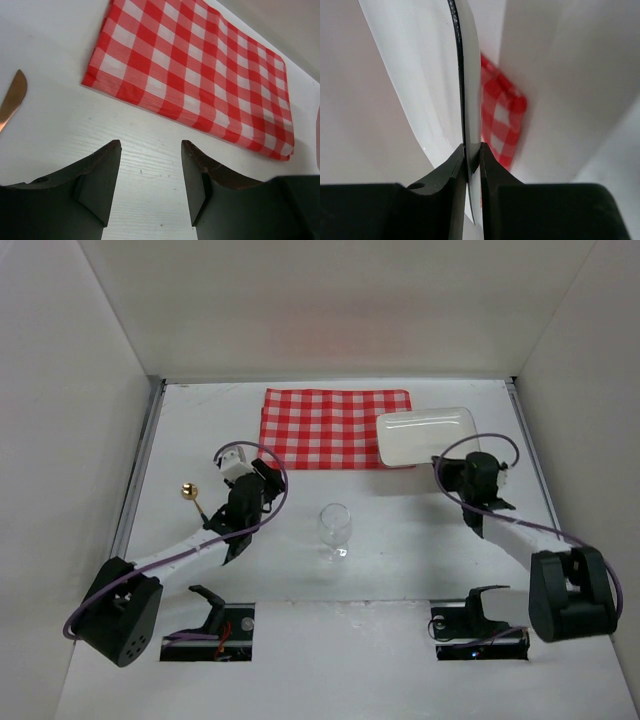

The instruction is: Set the dinner table for one person

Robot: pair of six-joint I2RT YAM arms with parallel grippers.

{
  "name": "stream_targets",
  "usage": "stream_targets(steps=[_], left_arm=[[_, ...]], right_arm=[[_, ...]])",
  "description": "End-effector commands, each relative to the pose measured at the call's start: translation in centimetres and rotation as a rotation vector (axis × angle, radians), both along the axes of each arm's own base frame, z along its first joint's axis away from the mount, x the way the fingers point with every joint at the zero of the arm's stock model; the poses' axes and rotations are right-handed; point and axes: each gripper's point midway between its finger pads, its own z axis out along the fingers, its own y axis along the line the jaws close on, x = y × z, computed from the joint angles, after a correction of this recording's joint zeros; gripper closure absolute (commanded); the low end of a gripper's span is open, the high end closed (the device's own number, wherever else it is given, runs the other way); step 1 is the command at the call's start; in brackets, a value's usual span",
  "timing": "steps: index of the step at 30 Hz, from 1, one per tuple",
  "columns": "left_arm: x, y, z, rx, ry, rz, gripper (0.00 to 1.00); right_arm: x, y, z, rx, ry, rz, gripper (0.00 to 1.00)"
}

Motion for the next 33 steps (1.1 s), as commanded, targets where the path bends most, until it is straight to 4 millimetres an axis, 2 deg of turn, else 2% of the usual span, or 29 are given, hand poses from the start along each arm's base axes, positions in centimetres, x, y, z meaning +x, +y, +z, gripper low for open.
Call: stream_targets(steps=[1, 5, 12, 22, 28, 33], left_arm=[[0.3, 1.2, 0.9, -0.016, -0.042, 0.035, 0.51], [0.4, 1.9, 0.8, -0.022, -0.042, 0.052, 0.51], [0.5, 2.1, 0.8, -0.027, -0.047, 0.06, 0.51], [0.7, 2.5, 0.4, -0.029, -0.037, 0.07, 0.51], [0.7, 2.4, 0.5, -0.038, -0.039, 0.069, 0.51], [0.8, 2.6, 0.3, -0.039, -0.034, 0.076, 0.51]], right_arm=[[5.3, 3.3, 14.8, 0.133, -0.457, -0.02, 1.0], [8.4, 8.1, 15.5, 0.189, -0.469, 0.024, 1.0], [12.3, 14.5, 15.2, 0.298, -0.461, 0.048, 1.0], [15.8, 22.2, 11.1, 0.452, -0.383, 0.049, 1.0], [16.6, 24.8, 10.0, 0.467, -0.357, 0.06, 1.0], [16.9, 25.9, 9.0, 0.447, -0.32, 0.05, 1.0]])
